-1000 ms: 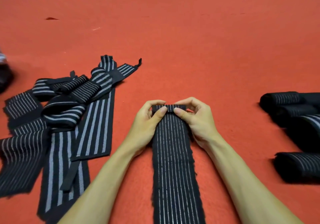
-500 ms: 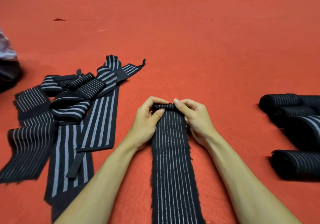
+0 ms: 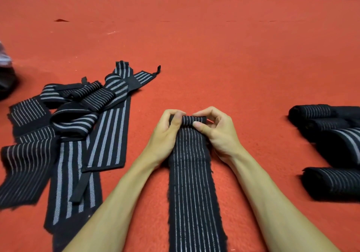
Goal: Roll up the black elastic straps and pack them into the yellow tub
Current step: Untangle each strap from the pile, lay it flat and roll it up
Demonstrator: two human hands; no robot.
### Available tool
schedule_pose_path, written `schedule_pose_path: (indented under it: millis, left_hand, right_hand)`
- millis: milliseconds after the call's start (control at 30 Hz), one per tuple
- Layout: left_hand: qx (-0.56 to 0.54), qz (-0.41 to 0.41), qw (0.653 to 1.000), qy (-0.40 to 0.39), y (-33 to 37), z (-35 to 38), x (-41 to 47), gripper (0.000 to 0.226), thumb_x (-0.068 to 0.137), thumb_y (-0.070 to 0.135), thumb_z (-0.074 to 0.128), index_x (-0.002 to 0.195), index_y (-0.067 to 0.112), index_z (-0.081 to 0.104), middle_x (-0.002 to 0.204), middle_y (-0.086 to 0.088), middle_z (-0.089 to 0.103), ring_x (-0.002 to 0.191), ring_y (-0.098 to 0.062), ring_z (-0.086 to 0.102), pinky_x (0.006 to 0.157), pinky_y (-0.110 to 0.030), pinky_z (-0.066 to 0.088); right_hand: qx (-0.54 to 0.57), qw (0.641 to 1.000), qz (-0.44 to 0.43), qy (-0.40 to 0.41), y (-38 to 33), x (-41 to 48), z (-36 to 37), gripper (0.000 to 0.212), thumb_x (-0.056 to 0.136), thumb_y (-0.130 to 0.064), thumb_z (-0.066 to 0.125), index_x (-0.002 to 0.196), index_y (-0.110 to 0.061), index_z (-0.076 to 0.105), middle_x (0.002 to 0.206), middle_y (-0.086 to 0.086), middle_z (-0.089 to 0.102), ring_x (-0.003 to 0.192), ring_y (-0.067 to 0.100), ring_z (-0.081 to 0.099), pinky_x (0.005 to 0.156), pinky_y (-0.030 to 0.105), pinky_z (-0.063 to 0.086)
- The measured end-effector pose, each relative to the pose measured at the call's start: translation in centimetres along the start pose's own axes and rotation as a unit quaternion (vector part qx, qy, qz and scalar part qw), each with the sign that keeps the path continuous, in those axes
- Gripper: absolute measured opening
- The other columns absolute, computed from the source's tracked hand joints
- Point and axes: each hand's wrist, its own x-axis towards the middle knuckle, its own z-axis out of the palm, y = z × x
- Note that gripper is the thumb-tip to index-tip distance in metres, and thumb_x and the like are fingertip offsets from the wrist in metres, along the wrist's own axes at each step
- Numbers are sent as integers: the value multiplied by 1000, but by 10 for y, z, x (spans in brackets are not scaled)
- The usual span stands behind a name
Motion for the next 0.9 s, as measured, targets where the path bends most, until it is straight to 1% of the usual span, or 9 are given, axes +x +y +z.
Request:
schedule_pose_path:
  millis: [100, 233, 400, 533, 600, 700, 767, 833, 900]
  left_hand:
    - [13, 10, 1000, -4, 0, -1, 0, 27, 97, 41, 44, 97, 16, 55, 88, 9, 57, 79, 0, 53, 77, -22, 44]
    - [5, 25, 1000, -5, 3, -2, -1, 15, 101, 21, 44, 101, 10, 54, 90, 5, 57, 79, 2, 53, 75, -15, 44]
    - [-38, 14, 999, -2, 7, -2, -4, 10, 100, 11, 45, 98, 12, 55, 91, 3, 60, 79, 2, 56, 73, -15, 46]
    - [-66, -4, 998, 4, 12, -2, -6, 11, 99, 5, 45, 99, 10, 55, 89, 2, 58, 72, 6, 57, 66, -12, 46]
    - [-67, -13, 998, -4, 12, -2, -6, 14, 99, 3, 44, 100, 11, 55, 89, 2, 58, 70, 6, 58, 64, -12, 46]
    - [-62, -14, 998, -17, 12, -2, -7, 20, 98, -1, 41, 102, 14, 54, 91, 1, 58, 72, 3, 57, 65, -14, 48]
    - [-52, -9, 998, -24, 10, -3, -7, 24, 96, -3, 42, 107, 16, 54, 97, 0, 58, 79, -1, 57, 70, -17, 49]
    - [-43, -7, 999, -29, 7, -4, -6, 30, 90, 5, 47, 111, 24, 56, 105, -2, 56, 88, -8, 56, 74, -24, 48]
    - [-29, -8, 999, -28, 4, -5, -5, 37, 82, 14, 49, 111, 36, 58, 112, -6, 54, 96, -15, 53, 80, -30, 46]
  right_hand:
    - [-6, 1000, -19, -3, 0, 0, 0, 23, 78, 9, 71, 83, -13, 66, 81, -1, 68, 78, 8, 63, 72, 23, 50]
    - [16, 1000, -5, -3, 0, 0, 0, 22, 76, 7, 73, 81, -15, 68, 84, 3, 70, 81, 13, 64, 74, 28, 52]
    - [64, 997, 32, -3, -1, 1, 2, 6, 85, -10, 69, 91, -8, 68, 89, 7, 67, 85, 21, 59, 75, 34, 47]
    - [25, 998, 51, 5, 3, 2, 6, 28, 84, -34, 70, 94, -8, 66, 81, 13, 59, 71, 25, 48, 54, 27, 40]
    - [24, 998, 64, -1, 3, 2, 8, 36, 82, -43, 72, 91, -9, 67, 81, 16, 56, 73, 26, 45, 57, 34, 38]
    - [42, 997, 71, 1, 3, 3, 7, 26, 86, -33, 71, 91, -8, 68, 83, 16, 61, 77, 27, 53, 69, 42, 41]
    - [23, 998, 58, -1, 2, 3, 5, 15, 87, -18, 70, 95, -6, 66, 87, 9, 67, 82, 20, 61, 74, 35, 49]
    - [-6, 999, 37, -6, 1, 2, 3, 10, 85, -9, 70, 94, -7, 66, 89, 2, 68, 84, 12, 63, 74, 26, 52]
    - [2, 999, 34, -10, 0, 0, 2, 12, 84, -3, 70, 94, -8, 64, 90, 2, 67, 80, 14, 63, 72, 31, 52]
